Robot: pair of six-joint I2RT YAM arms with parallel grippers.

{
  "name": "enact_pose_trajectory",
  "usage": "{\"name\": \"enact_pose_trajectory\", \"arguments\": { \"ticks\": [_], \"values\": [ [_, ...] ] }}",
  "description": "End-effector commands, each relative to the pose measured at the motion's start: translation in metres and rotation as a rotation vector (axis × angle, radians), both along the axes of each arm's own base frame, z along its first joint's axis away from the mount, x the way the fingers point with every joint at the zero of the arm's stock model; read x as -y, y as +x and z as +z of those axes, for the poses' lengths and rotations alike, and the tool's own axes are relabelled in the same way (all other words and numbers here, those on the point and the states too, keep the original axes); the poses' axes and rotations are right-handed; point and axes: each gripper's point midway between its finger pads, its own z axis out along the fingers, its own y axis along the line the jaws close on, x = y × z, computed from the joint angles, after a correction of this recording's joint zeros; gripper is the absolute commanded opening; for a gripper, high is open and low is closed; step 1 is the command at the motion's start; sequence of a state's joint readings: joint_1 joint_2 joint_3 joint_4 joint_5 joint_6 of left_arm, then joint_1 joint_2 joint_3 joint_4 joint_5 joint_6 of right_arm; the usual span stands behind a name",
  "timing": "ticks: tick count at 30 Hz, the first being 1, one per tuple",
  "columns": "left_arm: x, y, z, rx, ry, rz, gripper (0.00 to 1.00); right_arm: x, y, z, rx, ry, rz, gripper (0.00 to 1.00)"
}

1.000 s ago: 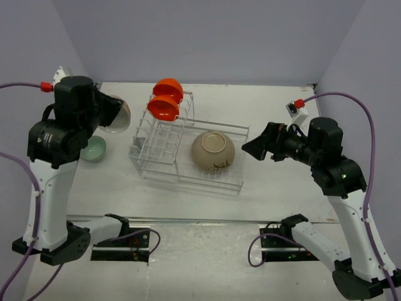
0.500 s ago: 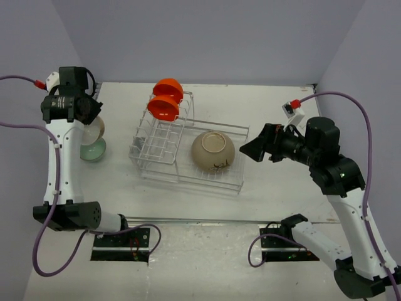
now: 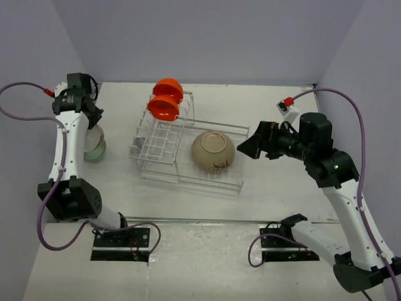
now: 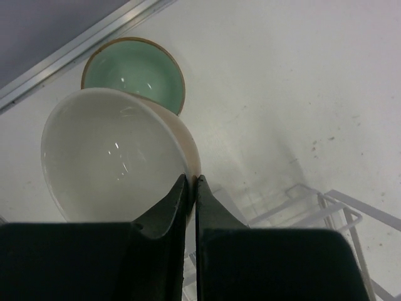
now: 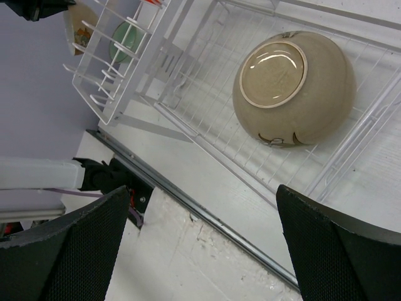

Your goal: Unload the bowls from the dish rack

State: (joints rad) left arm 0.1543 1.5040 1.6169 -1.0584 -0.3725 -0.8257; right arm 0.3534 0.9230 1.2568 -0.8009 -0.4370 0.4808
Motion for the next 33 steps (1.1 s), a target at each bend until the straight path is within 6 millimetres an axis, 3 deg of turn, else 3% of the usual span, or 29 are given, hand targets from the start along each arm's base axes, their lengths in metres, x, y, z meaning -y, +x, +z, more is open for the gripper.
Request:
{"name": "enact_pose_trajectory", "arguments": {
  "ticks": [1, 7, 15, 20, 27, 33],
  "values": [
    [-0.026, 0.017, 0.008, 0.051, 0.084, 0.035, 0.00, 0.001, 0.003, 0.012, 0.040, -0.009, -0.002, 0.99],
    [-0.054, 0.029, -0.009, -0.041, 0.145, 0.062, 0.00, 0.001, 0.007, 0.016, 0.040, -0.016, -0.005, 0.99],
    [-0.067, 0.043, -0.039, -0.130, 0.186, 0.061, 0.00, 0.002, 0.012, 0.020, 0.053, -0.024, -0.020, 0.99],
    [-0.072, 0.053, -0.071, -0.207, 0.193, 0.051, 0.00, 0.003, 0.015, 0.017, 0.045, -0.029, -0.034, 0.99],
    [-0.076, 0.053, -0.094, -0.268, 0.202, 0.050, 0.00, 0.005, 0.015, 0.016, 0.044, -0.029, -0.051, 0.99],
    [-0.080, 0.060, -0.103, -0.300, 0.207, 0.055, 0.00, 0.006, 0.015, 0.017, 0.047, -0.026, -0.059, 0.99]
  ]
}}
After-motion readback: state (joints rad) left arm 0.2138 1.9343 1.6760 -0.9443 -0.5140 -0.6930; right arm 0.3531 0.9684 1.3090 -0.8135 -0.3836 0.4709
